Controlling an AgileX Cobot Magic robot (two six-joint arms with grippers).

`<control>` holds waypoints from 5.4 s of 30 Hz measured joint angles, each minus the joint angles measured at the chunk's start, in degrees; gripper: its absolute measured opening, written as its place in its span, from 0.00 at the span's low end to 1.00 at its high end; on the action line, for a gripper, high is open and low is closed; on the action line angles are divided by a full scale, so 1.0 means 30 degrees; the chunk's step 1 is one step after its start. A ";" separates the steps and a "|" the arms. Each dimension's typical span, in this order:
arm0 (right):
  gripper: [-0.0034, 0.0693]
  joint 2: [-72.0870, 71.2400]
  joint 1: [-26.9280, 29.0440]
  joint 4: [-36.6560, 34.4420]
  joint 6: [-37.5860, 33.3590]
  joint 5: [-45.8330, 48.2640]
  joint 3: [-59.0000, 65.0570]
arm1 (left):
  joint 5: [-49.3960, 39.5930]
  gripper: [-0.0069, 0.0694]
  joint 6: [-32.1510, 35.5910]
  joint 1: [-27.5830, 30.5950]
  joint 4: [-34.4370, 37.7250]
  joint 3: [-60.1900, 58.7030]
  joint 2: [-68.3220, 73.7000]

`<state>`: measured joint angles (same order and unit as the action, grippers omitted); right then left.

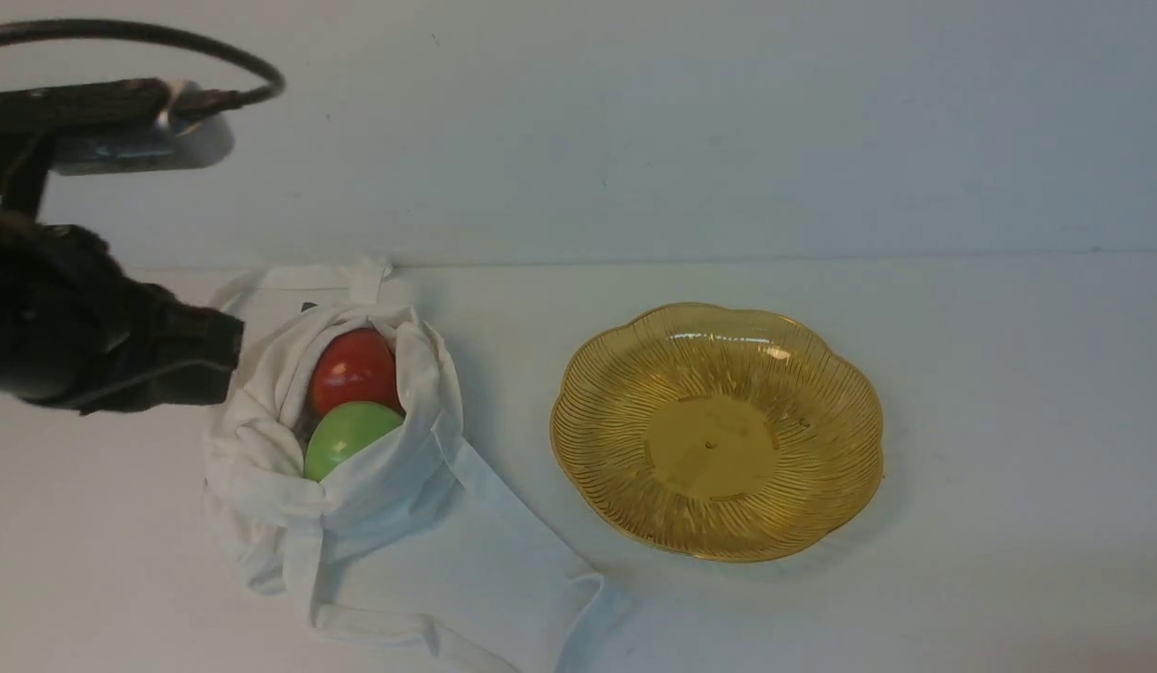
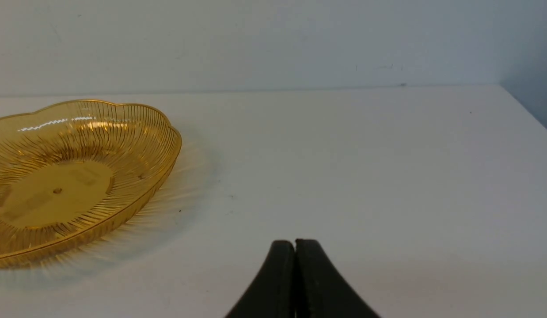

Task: Take the fruit out of the cloth bag on the white table and place them on a plate.
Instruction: 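Reach into the white bag and grasp the apple with the left gripper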

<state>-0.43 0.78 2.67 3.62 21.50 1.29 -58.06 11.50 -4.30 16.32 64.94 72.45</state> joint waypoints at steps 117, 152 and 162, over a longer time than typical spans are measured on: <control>0.03 0.0000 0.0000 0.0000 0.0000 0.0000 0.0000 | 0.3099 0.93 0.1951 -0.0184 0.0861 0.2909 1.1996; 0.03 0.0000 0.0000 0.0000 0.0000 0.0000 0.0000 | 0.0659 0.86 -0.0068 -0.2057 -0.3083 0.3352 1.1265; 0.03 0.0000 0.0000 0.0000 0.0000 0.0000 0.0000 | 0.0235 0.86 -0.0035 -0.2057 -0.3435 0.3936 0.8523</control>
<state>-0.43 0.78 2.67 3.62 21.50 1.29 -57.36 11.39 -10.48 6.02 76.75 98.01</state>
